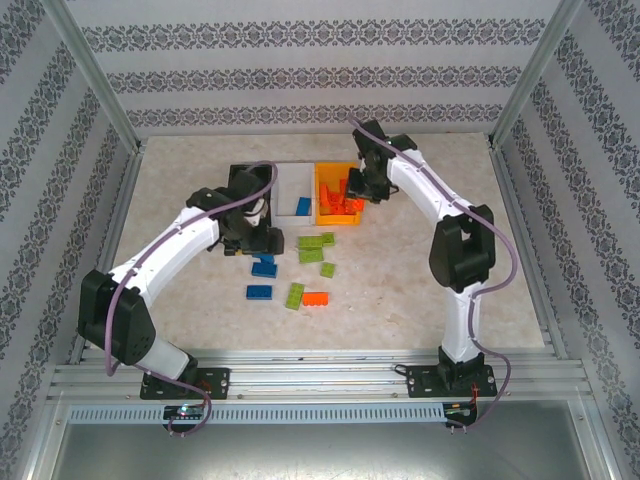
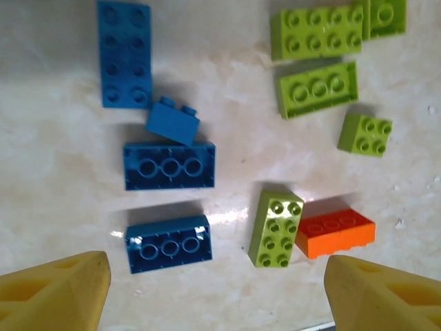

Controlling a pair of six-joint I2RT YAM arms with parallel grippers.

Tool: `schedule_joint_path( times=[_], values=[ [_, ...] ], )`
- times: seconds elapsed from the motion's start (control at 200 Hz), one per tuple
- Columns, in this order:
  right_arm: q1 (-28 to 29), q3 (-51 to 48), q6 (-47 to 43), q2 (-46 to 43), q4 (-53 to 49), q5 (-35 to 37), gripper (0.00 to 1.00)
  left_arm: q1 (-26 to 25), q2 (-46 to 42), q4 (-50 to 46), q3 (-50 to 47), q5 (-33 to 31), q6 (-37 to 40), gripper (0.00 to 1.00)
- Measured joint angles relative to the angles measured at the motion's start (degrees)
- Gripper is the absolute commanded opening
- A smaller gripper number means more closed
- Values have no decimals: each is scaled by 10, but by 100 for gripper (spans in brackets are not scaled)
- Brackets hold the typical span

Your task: Sort the legos into containers by color

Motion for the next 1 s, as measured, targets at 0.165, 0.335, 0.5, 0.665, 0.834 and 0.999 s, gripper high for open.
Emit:
schedule_joint_path(
  times=[0.165, 0.335, 0.5, 0.665, 0.834, 0.999],
  values=[
    [0, 125, -8, 97, -18, -12, 39, -6, 0, 5, -33, -5, -31, 85],
    [0, 201, -10, 168, -46, -17, 39, -4, -4, 4, -40, -20, -45, 86],
    [0, 218, -11, 186, -62, -23, 50, 11, -6, 4, -40, -24, -45, 86],
    [-2, 221, -20, 186, -70, -31, 62, 33, 10, 3, -22, -24, -42, 86],
    [-3, 214, -23, 179, -68, -39, 64, 52, 64, 5, 21, -18, -27, 83],
    [-12, 134, -24, 112, -61, -44, 64, 63, 127, 7, 71, -17, -2, 78]
  ],
)
